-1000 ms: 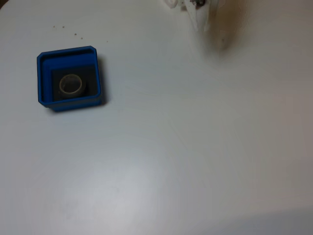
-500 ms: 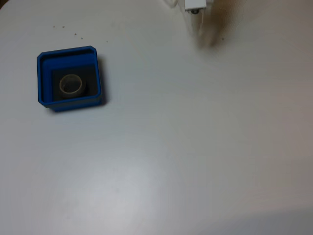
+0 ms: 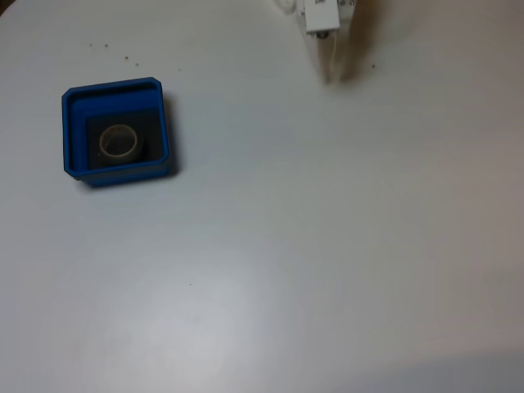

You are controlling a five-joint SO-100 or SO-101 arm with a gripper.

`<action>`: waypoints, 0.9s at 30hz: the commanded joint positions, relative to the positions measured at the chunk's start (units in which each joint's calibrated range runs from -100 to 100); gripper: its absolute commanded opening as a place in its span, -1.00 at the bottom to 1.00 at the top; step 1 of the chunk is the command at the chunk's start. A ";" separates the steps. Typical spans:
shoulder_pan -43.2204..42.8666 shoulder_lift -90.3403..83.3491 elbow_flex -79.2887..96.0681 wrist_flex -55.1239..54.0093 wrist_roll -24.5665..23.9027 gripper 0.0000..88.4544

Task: Pick the black tape roll and drop it in the blue box

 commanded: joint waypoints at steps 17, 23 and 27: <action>-0.41 -3.32 6.64 -20.41 16.26 -0.98; -0.41 -3.32 6.64 -32.12 24.32 -0.98; -0.41 -3.40 6.64 -36.74 25.54 -0.98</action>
